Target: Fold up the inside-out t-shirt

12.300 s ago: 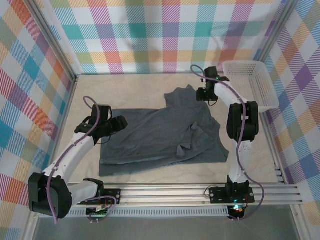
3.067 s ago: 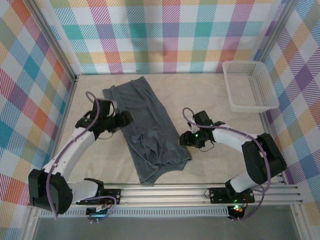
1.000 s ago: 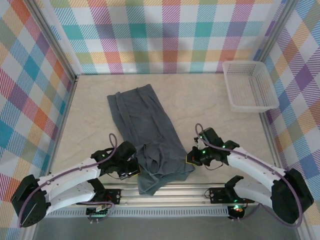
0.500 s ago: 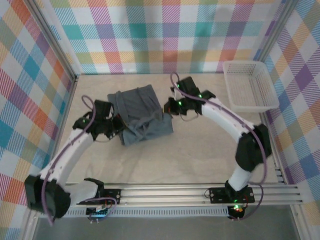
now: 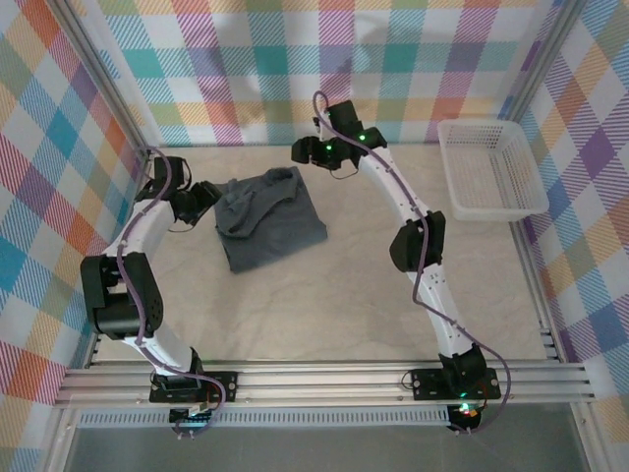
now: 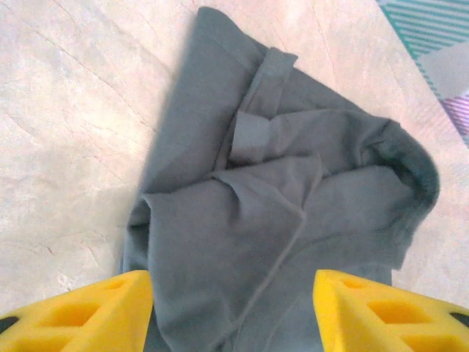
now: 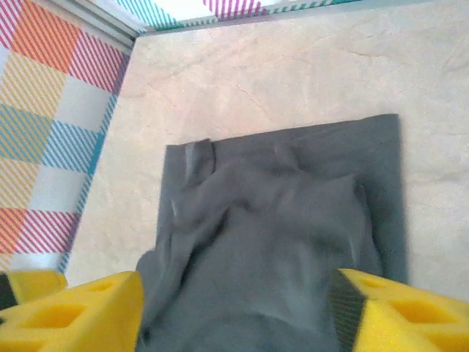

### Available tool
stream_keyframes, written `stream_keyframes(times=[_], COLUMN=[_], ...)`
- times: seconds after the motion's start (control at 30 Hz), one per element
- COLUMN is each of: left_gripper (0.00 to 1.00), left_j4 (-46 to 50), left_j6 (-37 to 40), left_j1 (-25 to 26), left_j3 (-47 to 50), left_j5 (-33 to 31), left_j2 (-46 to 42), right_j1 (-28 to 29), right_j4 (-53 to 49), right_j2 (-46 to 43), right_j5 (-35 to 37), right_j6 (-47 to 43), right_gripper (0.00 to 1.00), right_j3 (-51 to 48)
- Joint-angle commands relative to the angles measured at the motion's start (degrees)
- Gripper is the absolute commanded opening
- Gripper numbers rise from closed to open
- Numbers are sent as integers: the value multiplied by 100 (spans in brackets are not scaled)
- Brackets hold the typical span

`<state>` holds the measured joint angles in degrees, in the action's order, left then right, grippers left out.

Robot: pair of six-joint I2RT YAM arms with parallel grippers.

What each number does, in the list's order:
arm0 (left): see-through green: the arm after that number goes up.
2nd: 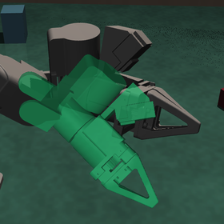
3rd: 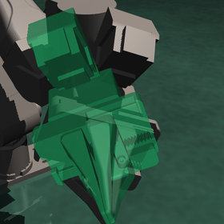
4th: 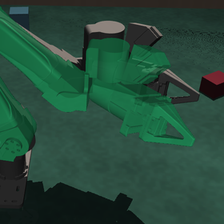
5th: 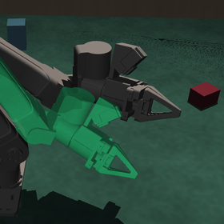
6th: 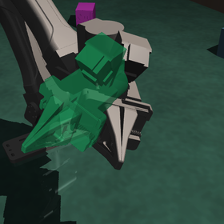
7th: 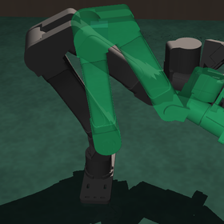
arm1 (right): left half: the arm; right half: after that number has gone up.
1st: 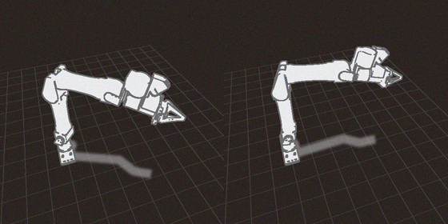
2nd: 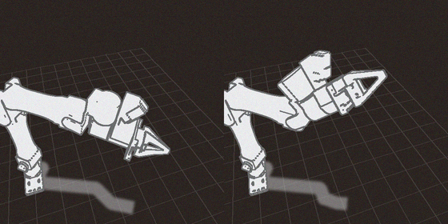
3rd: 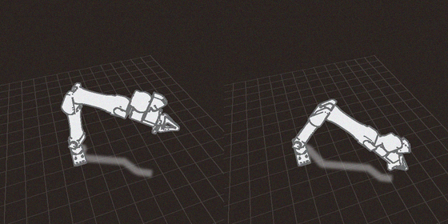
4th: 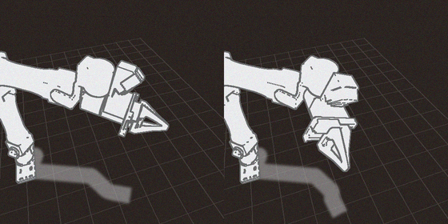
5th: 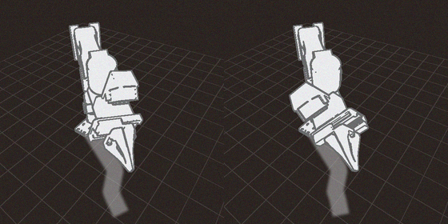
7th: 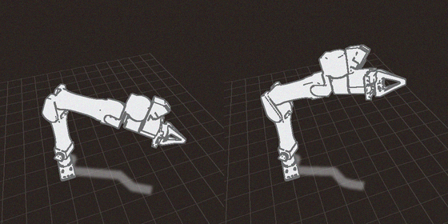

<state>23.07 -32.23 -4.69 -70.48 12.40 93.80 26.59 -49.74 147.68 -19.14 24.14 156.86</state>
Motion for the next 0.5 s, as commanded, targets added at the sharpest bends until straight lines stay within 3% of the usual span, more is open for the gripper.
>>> stream_keyframes(times=[0.0, 0.1, 0.17, 0.37, 0.47], left_gripper=[60, 60, 60, 59, 56], left_j4=[-305, -505, -466, -613, -666], left_j6=[-44, -211, -198, -249, -240], left_j1=[-19, 112, 378, 777, 794], left_j3=[664, 1554, 1952, 2510, 2328], left_j5=[387, 691, 741, 519, 595], left_j2=[-707, -1179, -1377, -1080, -521], right_j1=[-121, -119, -119, 18, 126], right_j4=[-342, 1637, 1973, 2339, 2199], right_j2=[-1337, -2677, -2951, -2455, -2041], right_j5=[-166, -360, -263, -428, -604], right_j6=[-488, -246, -190, -79, 23], right_gripper=[70, 70, 70, 64, 48], right_j3=[-2013, -5131, -5990, -6429, -5966])
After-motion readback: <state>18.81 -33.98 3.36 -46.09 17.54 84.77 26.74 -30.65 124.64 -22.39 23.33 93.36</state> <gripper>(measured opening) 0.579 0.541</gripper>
